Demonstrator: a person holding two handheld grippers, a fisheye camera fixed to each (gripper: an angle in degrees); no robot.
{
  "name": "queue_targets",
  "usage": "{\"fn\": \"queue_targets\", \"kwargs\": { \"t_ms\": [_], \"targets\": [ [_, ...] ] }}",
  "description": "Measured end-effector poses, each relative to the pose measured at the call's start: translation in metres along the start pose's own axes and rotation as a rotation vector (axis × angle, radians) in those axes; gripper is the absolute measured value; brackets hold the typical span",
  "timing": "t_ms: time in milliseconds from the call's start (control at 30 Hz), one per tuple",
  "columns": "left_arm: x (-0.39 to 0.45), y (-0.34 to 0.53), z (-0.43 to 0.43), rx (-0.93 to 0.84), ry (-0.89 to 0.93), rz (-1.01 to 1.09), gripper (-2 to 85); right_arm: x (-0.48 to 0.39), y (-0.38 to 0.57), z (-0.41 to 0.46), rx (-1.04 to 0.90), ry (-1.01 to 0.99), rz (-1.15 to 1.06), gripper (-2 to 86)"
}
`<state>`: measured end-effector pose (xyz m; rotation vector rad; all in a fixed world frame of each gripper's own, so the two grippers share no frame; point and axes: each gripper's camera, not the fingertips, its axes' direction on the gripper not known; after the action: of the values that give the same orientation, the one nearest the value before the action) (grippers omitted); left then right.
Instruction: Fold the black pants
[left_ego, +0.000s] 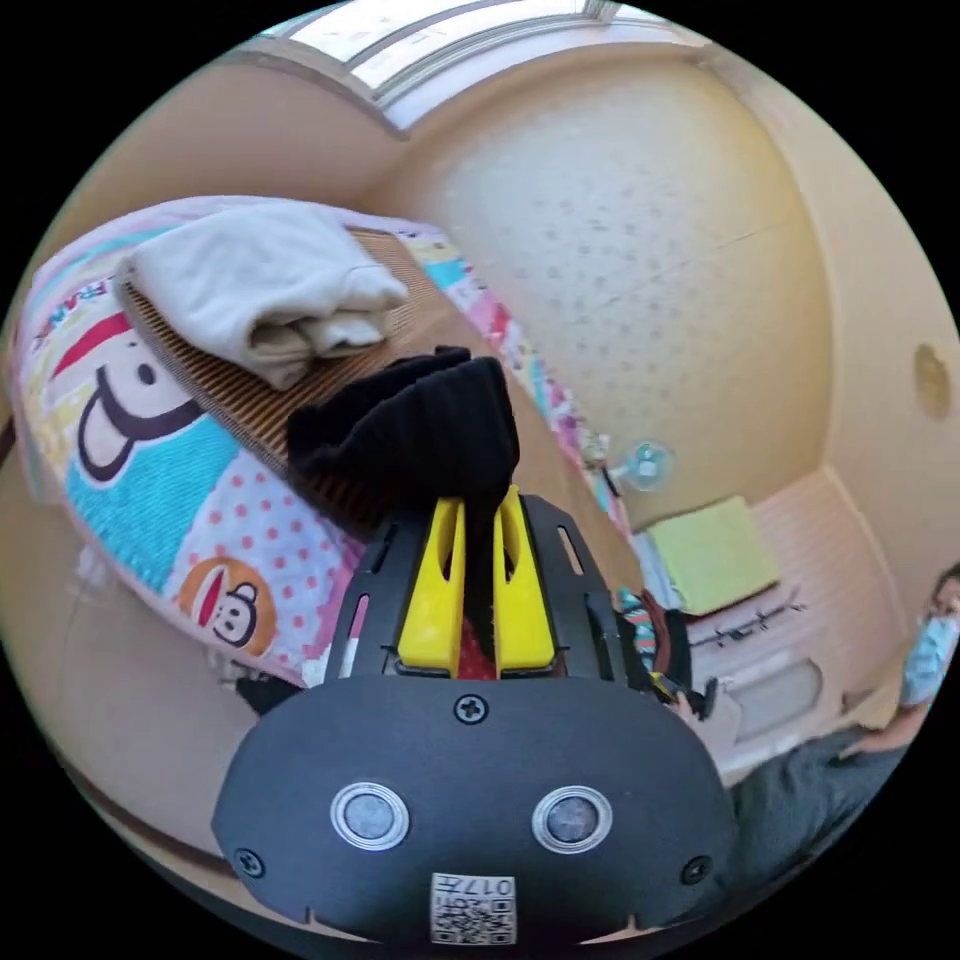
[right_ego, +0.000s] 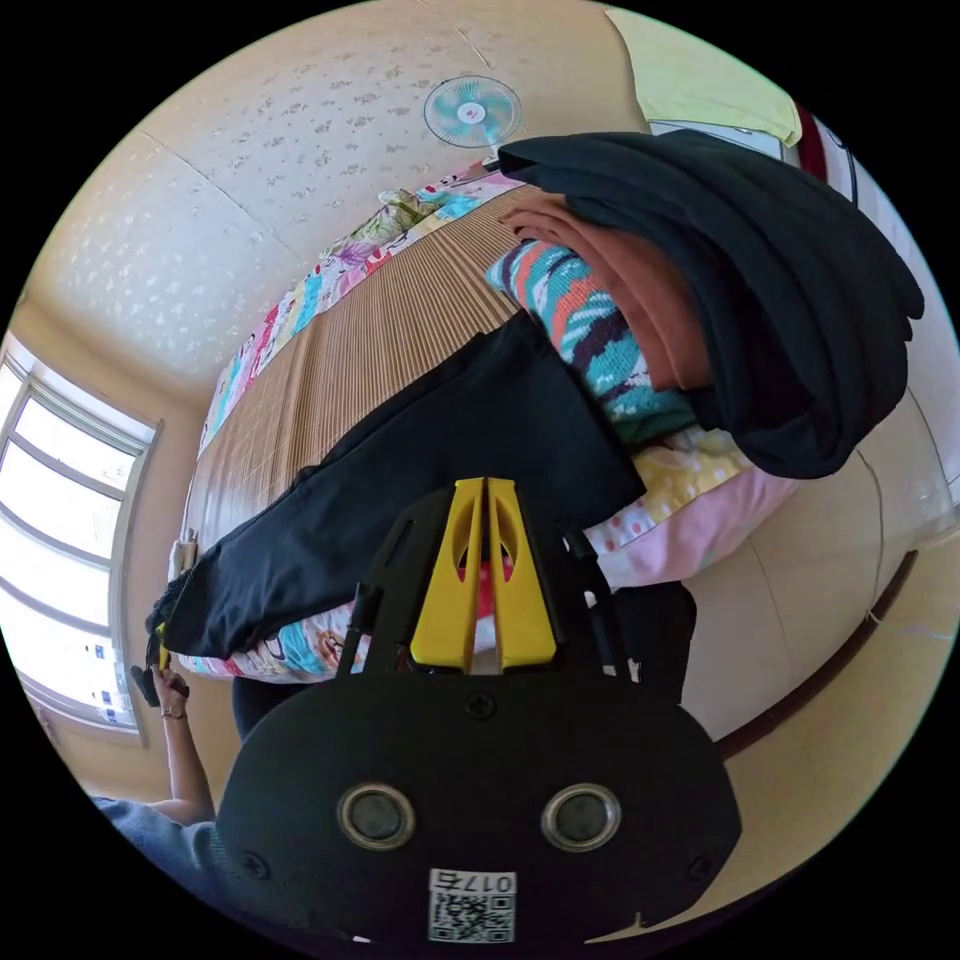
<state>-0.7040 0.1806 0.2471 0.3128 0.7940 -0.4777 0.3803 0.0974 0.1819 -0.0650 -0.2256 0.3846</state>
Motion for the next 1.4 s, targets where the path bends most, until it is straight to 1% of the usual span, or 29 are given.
{"fn": "queue_targets", "kwargs": {
  "t_ms": [67,100,133,167,200,233,300,367,467,567,633,667,700,733,767,833,867,900,933,967,1000,1033,1067,1133,1167,1267,1333,1367,1400],
  "targets": [
    [-0.011,0.004,-0.016,0.024,-0.015,0.018,4.9,-0.008,-0.001,0.004,0.001,-0.019,-0.005,0.4],
    [-0.030,0.010,-0.022,0.029,-0.055,-0.029,5.0,-0.014,-0.001,0.008,0.000,-0.033,-0.012,0.3],
    [-0.059,0.021,-0.027,0.025,-0.102,-0.158,5.3,-0.021,-0.001,0.012,-0.004,-0.046,-0.023,0.3],
    [-0.074,0.029,-0.029,0.033,-0.093,-0.230,5.6,-0.024,-0.001,0.014,-0.008,-0.052,-0.030,0.3],
    [-0.097,0.049,-0.034,0.083,-0.054,-0.353,6.8,-0.029,0.000,0.018,-0.018,-0.060,-0.043,0.3],
    [-0.107,0.068,-0.040,0.161,-0.009,-0.413,8.6,-0.033,0.002,0.022,-0.028,-0.061,-0.055,0.3],
    [-0.106,0.084,-0.044,0.225,-0.013,-0.428,12.2,-0.037,0.004,0.026,-0.042,-0.053,-0.069,0.3],
    [-0.094,0.085,-0.043,0.244,-0.050,-0.394,12.5,-0.037,0.006,0.029,-0.052,-0.043,-0.069,0.4],
    [-0.066,0.070,-0.035,0.281,0.018,-0.342,7.7,-0.031,0.006,0.033,-0.057,-0.079,-0.041,0.4],
    [0.006,0.037,-0.014,0.256,0.041,-0.200,5.3,-0.030,0.008,0.033,-0.041,-0.136,-0.034,0.5],
    [0.095,0.023,0.028,0.178,0.069,0.006,5.1,-0.033,0.011,0.034,-0.040,-0.148,-0.043,0.6],
    [0.118,0.023,0.042,0.151,0.080,0.054,5.1,-0.033,0.012,0.035,-0.042,-0.151,-0.044,0.6],
    [0.161,0.030,0.073,0.096,0.102,0.136,5.4,-0.033,0.014,0.037,-0.046,-0.166,-0.044,0.6],
    [0.198,0.044,0.107,0.041,0.127,0.192,5.9,-0.034,0.016,0.041,-0.052,-0.190,-0.043,0.7],
    [0.215,0.054,0.124,0.014,0.136,0.214,6.2,-0.034,0.017,0.042,-0.057,-0.203,-0.043,0.7],
    [0.264,0.102,0.195,-0.106,0.135,0.308,7.2,-0.036,0.021,0.052,-0.081,-0.244,-0.054,0.9],
    [0.272,0.116,0.212,-0.145,0.128,0.321,7.3,-0.037,0.022,0.054,-0.087,-0.253,-0.057,1.0],
    [0.282,0.142,0.249,-0.248,0.106,0.331,7.6,-0.039,0.024,0.059,-0.101,-0.279,-0.067,1.2],
    [0.286,0.166,0.283,-0.389,0.075,0.311,7.8,-0.043,0.026,0.065,-0.121,-0.313,-0.085,1.6],
    [0.287,0.178,0.299,-0.470,0.060,0.298,7.9,-0.044,0.027,0.067,-0.132,-0.332,-0.096,1.7],
    [0.288,0.199,0.320,-0.606,0.059,0.296,8.3,-0.049,0.028,0.073,-0.156,-0.370,-0.119,2.3],
    [0.289,0.215,0.325,-0.661,0.101,0.307,8.3,-0.054,0.029,0.079,-0.185,-0.412,-0.153,3.1],
    [0.290,0.221,0.323,-0.665,0.135,0.317,8.1,-0.058,0.029,0.082,-0.202,-0.437,-0.175,3.6],
    [0.290,0.231,0.301,-0.643,0.237,0.357,5.5,-0.075,0.032,0.097,-0.289,-0.555,-0.271,6.1],
    [0.290,0.231,0.293,-0.634,0.240,0.360,5.5,-0.080,0.032,0.102,-0.310,-0.580,-0.286,7.0],
    [0.282,0.219,0.250,-0.523,0.152,0.360,6.3,-0.110,0.036,0.131,-0.390,-0.633,-0.345,11.4],
    [0.269,0.204,0.213,-0.392,0.029,0.341,8.1,-0.139,0.037,0.157,-0.407,-0.640,-0.383,12.8],
    [0.264,0.200,0.204,-0.360,-0.010,0.330,8.5,-0.148,0.037,0.165,-0.419,-0.636,-0.393,13.0],
    [0.253,0.193,0.190,-0.301,-0.089,0.295,9.7,-0.165,0.036,0.182,-0.455,-0.618,-0.411,13.1]
  ]
}}
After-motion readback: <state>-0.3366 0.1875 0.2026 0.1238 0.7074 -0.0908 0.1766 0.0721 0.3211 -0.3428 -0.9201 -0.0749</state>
